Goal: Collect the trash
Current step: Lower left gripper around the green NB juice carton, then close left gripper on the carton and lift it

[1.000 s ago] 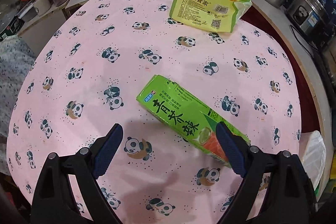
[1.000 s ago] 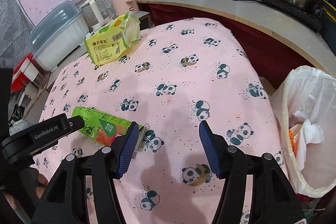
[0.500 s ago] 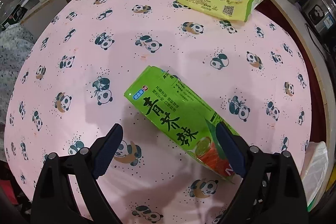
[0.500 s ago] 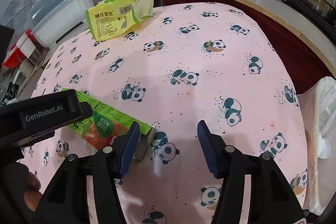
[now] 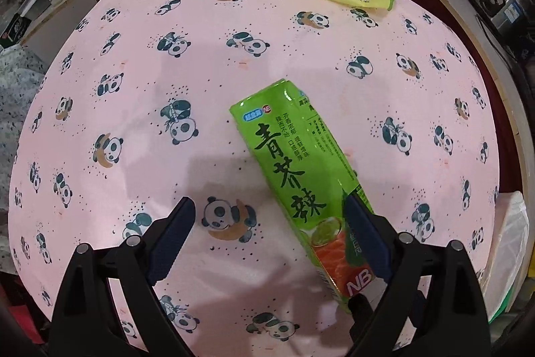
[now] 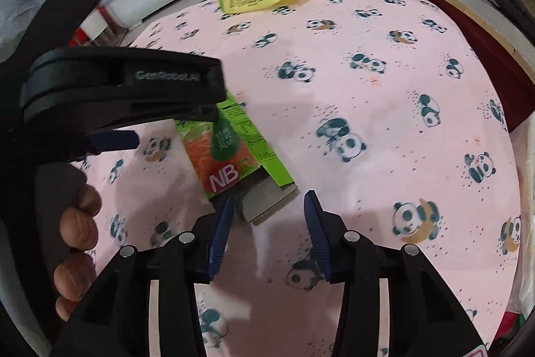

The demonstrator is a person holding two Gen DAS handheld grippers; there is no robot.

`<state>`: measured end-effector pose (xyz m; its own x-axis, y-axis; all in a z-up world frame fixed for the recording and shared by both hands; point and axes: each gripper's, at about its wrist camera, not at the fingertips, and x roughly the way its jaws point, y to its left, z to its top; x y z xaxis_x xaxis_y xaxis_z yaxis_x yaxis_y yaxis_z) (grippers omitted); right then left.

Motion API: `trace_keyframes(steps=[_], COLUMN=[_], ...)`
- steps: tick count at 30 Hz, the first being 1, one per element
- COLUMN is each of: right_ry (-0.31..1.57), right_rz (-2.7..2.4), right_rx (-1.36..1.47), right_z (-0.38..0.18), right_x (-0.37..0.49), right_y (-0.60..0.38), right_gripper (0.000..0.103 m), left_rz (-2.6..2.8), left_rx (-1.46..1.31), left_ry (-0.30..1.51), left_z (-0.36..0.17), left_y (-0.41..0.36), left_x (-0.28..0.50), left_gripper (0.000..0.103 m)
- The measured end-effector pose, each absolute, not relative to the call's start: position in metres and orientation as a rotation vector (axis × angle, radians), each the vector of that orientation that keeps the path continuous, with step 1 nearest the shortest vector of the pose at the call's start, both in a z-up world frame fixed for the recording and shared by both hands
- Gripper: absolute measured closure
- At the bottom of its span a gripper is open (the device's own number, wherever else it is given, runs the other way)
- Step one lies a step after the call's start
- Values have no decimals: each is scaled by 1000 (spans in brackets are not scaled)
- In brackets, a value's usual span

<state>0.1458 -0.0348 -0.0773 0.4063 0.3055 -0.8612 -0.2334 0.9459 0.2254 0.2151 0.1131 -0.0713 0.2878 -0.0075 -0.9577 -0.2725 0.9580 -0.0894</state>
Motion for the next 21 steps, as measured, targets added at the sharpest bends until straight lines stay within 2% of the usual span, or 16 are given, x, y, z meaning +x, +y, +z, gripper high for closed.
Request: trace_keyframes(steps=[14, 21], right_ry=[1023, 995], right_rz=[169, 119], right_rx=[174, 211], right_z=[-47, -39], right_x=[107, 107], right_y=[-79, -99], right_gripper=[61, 61], left_rz=[170, 157], left_rx=[-184, -135], left_ry=[1258, 1282], left_z=[-68, -88], left_y=[79, 57], left_x=[186, 192], left_gripper=[16, 18])
